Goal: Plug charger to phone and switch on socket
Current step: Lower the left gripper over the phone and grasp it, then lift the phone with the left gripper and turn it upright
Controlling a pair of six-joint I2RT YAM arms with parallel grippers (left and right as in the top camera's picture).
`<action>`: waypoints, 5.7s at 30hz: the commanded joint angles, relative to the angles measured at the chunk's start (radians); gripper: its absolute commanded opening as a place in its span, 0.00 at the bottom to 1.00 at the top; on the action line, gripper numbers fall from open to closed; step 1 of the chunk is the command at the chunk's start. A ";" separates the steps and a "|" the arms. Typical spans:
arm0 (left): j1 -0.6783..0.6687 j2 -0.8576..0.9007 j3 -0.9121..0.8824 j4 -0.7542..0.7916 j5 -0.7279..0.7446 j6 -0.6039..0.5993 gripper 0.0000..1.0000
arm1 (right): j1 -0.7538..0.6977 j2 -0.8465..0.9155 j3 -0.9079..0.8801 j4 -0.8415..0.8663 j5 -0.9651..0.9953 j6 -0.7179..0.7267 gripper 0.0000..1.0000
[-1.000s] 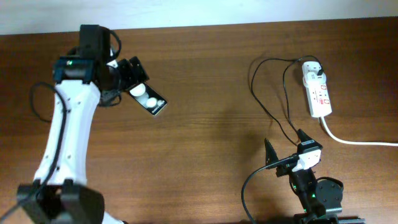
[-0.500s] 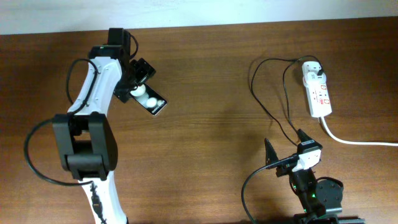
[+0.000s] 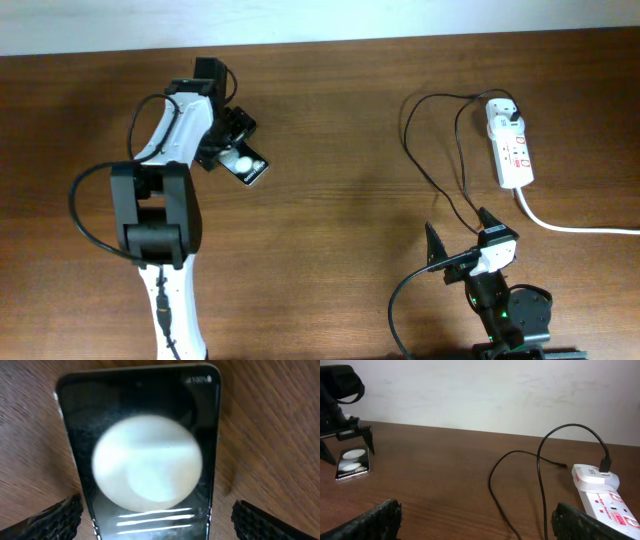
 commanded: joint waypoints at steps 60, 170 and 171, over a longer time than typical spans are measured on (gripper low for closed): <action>-0.015 0.154 0.262 -0.339 -0.022 0.050 0.59 | 0.004 -0.007 -0.009 -0.002 0.002 0.000 0.99; 0.143 -0.990 -0.696 -0.047 0.907 0.440 0.47 | 0.004 -0.007 -0.009 -0.002 0.002 0.000 0.99; 0.143 -0.990 -0.696 -0.065 0.906 0.440 0.46 | 0.004 -0.007 -0.009 -0.002 0.002 0.000 0.99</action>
